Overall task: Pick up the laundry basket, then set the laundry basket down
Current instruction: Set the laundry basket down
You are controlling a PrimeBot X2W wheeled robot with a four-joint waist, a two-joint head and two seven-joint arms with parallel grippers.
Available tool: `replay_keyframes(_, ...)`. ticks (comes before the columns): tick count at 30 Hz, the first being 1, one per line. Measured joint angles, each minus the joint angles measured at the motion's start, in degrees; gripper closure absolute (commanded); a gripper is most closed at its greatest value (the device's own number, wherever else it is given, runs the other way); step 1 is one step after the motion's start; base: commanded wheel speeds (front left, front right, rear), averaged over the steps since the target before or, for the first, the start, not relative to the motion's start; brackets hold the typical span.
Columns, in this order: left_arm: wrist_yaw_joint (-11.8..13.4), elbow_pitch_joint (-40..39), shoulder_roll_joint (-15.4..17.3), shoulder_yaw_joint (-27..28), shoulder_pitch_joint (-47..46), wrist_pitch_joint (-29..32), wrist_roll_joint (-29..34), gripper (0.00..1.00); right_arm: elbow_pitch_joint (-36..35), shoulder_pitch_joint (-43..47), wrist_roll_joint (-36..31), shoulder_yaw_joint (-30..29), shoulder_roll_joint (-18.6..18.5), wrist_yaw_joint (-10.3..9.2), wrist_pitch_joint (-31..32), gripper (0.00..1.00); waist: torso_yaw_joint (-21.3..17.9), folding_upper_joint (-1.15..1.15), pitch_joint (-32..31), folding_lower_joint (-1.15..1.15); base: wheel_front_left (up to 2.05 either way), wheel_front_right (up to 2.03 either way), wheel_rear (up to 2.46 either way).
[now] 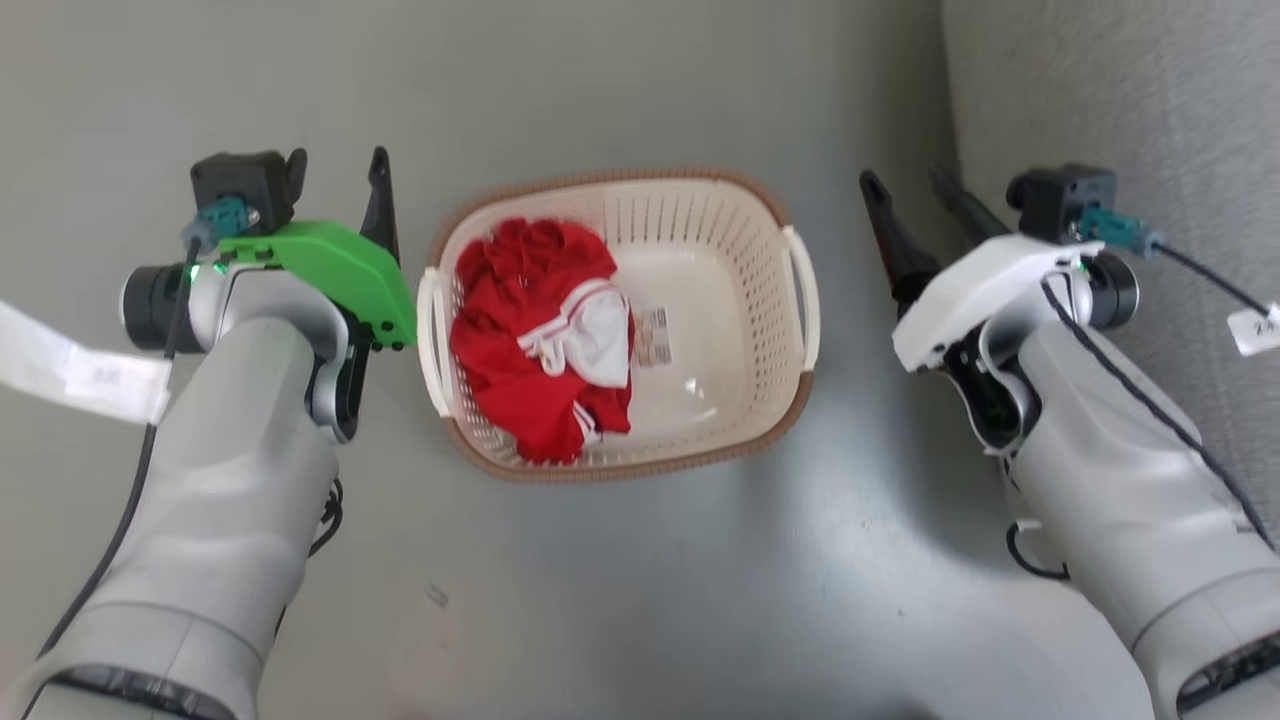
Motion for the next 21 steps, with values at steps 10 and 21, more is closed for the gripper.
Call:
replay_keyframes(10,3.07,-13.08,2.37,5.2,7.66,0.0,4.31,0.0,-8.92,5.83,-3.77,-4.59,-0.44,-2.35,0.0,0.0,-0.8,0.0,-8.15,0.0,0.0,0.0,0.0)
replay_keyframes(21,4.54,-25.5,3.66,9.29,17.81,0.0,9.96,0.0,-17.71,12.13,-7.54,-8.33,-0.45,-3.92,0.0,0.0,-1.72,0.0,-14.65,0.0,0.0,0.0,0.0)
